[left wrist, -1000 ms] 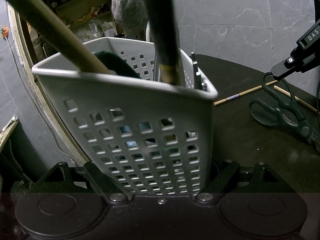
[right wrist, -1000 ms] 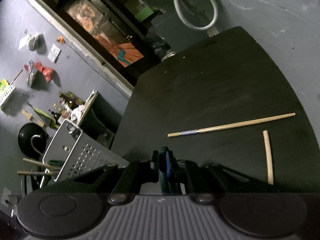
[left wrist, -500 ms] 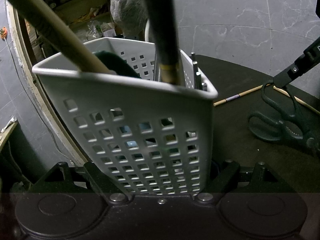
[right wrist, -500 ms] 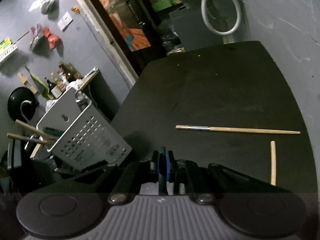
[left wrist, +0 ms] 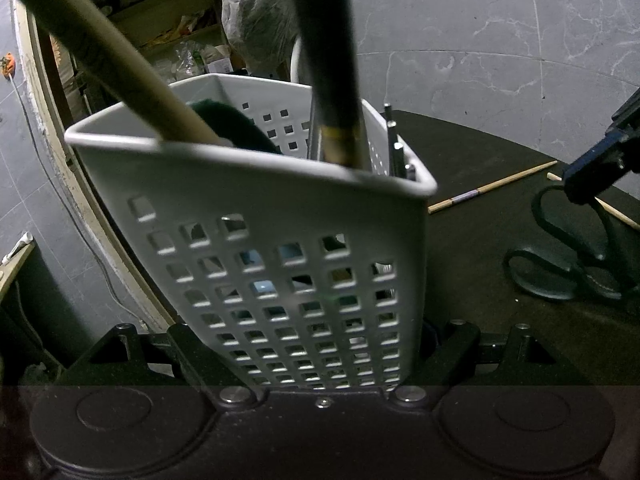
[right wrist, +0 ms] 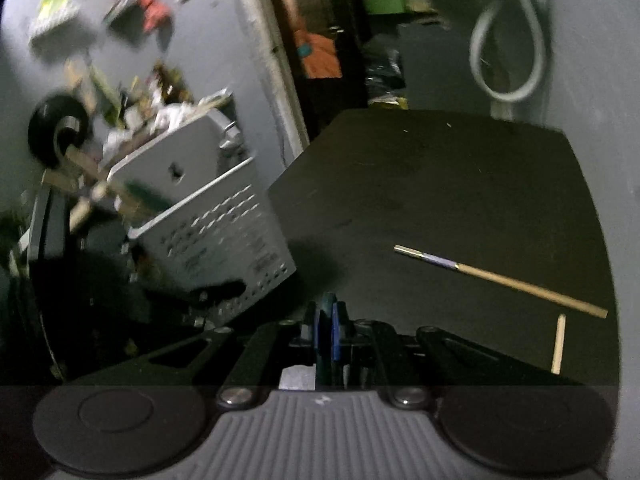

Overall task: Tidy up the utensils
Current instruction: 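Lift the scissors and carry them above the caddy with the right tool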

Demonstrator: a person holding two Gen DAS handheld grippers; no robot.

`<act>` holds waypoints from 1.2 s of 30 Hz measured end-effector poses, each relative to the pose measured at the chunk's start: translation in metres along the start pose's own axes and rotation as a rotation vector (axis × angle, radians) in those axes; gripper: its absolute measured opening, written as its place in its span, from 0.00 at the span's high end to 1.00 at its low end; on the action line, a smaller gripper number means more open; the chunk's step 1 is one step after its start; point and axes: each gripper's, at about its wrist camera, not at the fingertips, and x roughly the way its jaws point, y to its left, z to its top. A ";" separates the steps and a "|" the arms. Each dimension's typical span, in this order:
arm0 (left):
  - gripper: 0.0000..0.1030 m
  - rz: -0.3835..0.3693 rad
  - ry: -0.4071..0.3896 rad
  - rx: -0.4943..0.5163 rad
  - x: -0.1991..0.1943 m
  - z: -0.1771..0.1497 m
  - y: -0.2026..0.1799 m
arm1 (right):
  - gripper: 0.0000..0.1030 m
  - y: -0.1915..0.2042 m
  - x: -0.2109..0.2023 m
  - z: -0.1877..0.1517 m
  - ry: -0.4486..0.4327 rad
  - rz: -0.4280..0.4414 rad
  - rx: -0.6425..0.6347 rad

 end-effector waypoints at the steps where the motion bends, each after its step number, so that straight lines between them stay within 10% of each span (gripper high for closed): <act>1: 0.16 0.000 0.000 0.000 0.000 0.000 0.000 | 0.93 0.006 0.000 0.001 0.002 -0.013 -0.020; 36: 0.17 -0.003 -0.004 0.000 0.000 -0.001 0.000 | 0.91 0.008 0.012 0.002 0.045 -0.081 -0.021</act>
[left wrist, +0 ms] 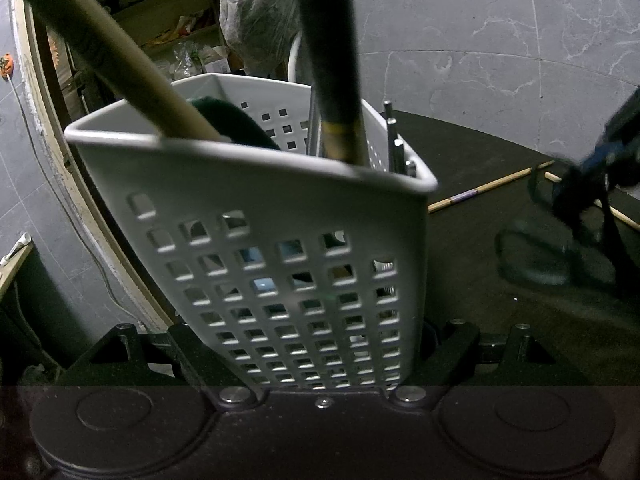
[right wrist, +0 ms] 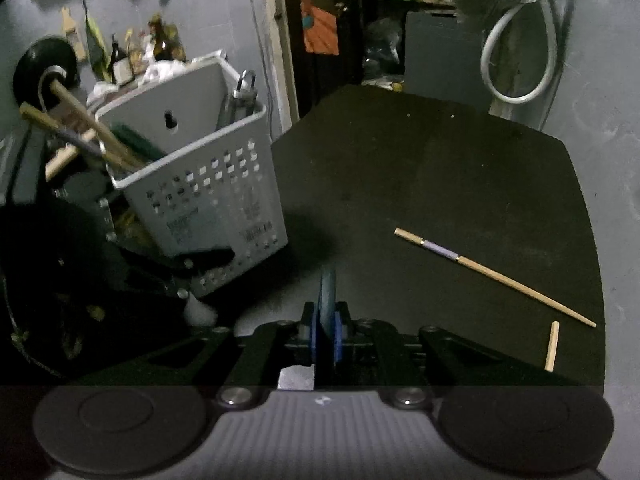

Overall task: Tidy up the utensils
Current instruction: 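Lift the scissors and carry them above the caddy with the right tool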

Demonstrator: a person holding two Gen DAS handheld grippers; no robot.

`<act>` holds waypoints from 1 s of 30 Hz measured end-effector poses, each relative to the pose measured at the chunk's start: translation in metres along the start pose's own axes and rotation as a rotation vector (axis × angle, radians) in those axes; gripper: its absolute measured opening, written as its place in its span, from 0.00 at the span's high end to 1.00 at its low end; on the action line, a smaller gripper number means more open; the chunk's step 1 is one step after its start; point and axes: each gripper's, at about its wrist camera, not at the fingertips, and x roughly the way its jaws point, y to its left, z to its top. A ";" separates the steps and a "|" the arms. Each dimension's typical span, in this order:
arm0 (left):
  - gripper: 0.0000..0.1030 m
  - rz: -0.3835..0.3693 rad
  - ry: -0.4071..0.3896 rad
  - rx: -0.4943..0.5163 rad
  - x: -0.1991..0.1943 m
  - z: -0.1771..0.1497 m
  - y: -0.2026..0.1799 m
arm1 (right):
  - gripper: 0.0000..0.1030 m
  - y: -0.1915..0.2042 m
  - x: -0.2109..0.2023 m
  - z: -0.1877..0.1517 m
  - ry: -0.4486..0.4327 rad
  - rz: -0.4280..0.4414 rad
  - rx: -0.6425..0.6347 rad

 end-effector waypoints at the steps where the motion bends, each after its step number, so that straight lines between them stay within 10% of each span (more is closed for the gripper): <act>1: 0.17 -0.001 -0.001 -0.001 0.000 0.000 0.000 | 0.91 -0.002 -0.004 0.002 -0.017 -0.005 0.013; 16: 0.18 -0.008 -0.018 -0.013 -0.003 -0.010 0.005 | 0.92 -0.009 -0.086 0.085 -0.471 -0.045 0.082; 30: 0.19 -0.004 -0.014 -0.025 -0.006 -0.014 0.003 | 0.92 0.024 -0.106 0.175 -0.699 0.196 0.006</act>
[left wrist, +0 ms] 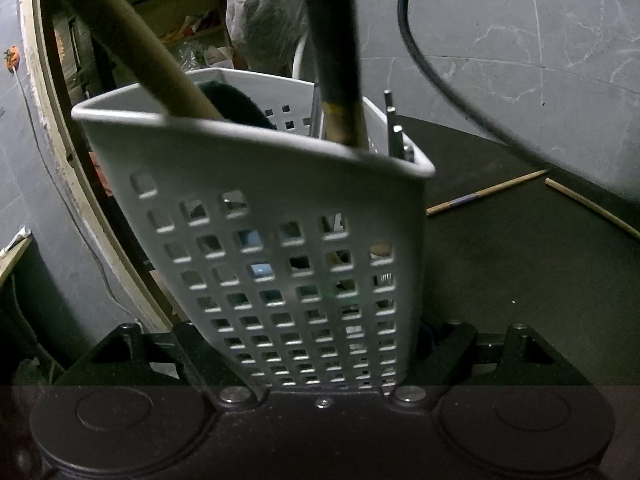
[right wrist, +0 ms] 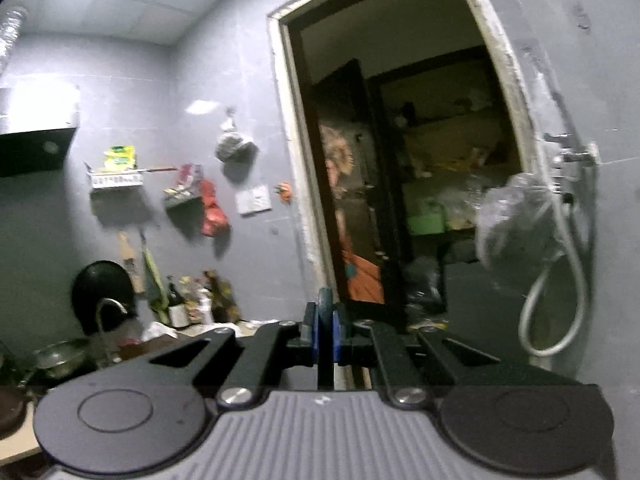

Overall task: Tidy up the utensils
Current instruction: 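Lift the scissors and carry them above the caddy with the right tool, then drop the scissors into the caddy and open the right tool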

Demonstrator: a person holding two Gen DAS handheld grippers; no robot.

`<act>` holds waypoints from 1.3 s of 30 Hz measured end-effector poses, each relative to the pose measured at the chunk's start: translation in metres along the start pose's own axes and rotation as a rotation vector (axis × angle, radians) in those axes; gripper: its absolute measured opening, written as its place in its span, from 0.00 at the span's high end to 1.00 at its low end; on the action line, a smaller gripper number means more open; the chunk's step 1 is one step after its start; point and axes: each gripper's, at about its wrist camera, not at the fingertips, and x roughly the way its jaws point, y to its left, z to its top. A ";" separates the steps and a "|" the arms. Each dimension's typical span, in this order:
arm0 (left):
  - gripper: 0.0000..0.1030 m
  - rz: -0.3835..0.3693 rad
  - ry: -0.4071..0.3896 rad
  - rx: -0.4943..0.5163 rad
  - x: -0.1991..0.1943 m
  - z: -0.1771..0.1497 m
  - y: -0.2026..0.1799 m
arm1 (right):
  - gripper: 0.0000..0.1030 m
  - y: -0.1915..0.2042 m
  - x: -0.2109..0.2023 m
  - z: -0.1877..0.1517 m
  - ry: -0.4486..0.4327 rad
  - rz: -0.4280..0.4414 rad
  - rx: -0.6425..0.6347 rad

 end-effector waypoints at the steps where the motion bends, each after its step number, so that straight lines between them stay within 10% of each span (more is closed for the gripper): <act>1: 0.19 0.001 0.000 -0.002 0.000 -0.001 0.000 | 0.92 0.001 0.005 -0.004 0.004 0.008 0.005; 22: 0.19 0.001 0.003 -0.006 -0.002 -0.003 -0.002 | 0.92 -0.009 0.045 -0.089 -0.004 0.052 0.149; 39: 0.19 -0.005 0.008 0.004 0.001 0.000 0.001 | 0.91 0.024 -0.017 -0.122 0.081 0.046 -0.038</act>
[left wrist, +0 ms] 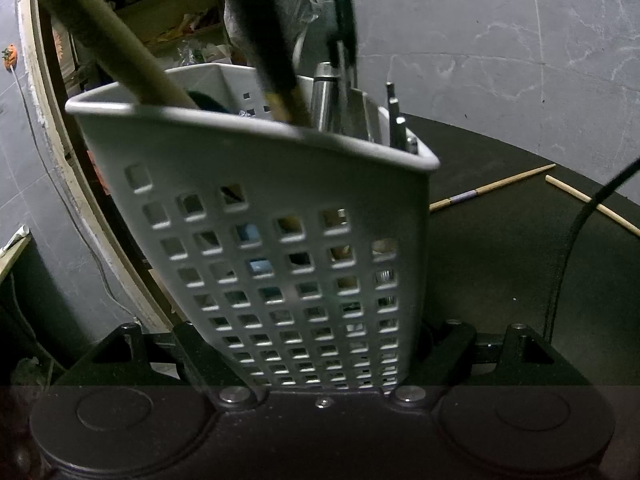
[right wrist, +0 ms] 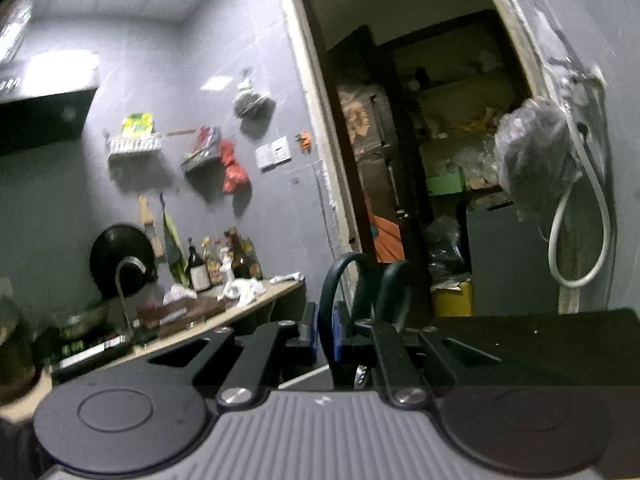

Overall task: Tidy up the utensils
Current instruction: 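Drop the scissors into the caddy and open the right tool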

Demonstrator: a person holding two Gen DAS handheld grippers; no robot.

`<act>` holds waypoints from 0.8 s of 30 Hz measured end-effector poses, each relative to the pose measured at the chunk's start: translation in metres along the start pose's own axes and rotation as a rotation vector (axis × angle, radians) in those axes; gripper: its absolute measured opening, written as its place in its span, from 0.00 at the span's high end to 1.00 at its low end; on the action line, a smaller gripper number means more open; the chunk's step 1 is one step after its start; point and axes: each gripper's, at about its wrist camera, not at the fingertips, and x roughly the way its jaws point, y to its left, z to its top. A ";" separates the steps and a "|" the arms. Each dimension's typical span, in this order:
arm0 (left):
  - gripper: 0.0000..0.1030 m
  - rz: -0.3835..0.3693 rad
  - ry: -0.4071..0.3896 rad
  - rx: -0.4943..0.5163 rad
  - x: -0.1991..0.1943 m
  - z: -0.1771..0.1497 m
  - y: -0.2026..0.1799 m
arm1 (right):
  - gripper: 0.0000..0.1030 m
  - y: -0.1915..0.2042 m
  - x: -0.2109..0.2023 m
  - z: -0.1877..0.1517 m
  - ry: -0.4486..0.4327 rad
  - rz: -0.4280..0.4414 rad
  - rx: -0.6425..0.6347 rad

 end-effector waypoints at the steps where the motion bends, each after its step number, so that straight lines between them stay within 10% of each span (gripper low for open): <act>1: 0.19 0.000 0.000 0.001 0.000 0.001 0.000 | 0.91 0.006 -0.002 -0.001 0.012 0.007 -0.032; 11: 0.19 0.000 0.002 0.002 0.001 0.002 0.000 | 0.88 0.053 0.023 -0.013 0.180 0.071 -0.221; 15: 0.19 0.002 0.001 0.002 0.001 0.002 -0.001 | 0.47 0.050 0.012 -0.009 0.222 0.121 -0.171; 24: 0.19 0.000 0.001 0.007 0.001 0.002 0.000 | 0.04 0.022 -0.043 0.006 0.163 0.006 -0.067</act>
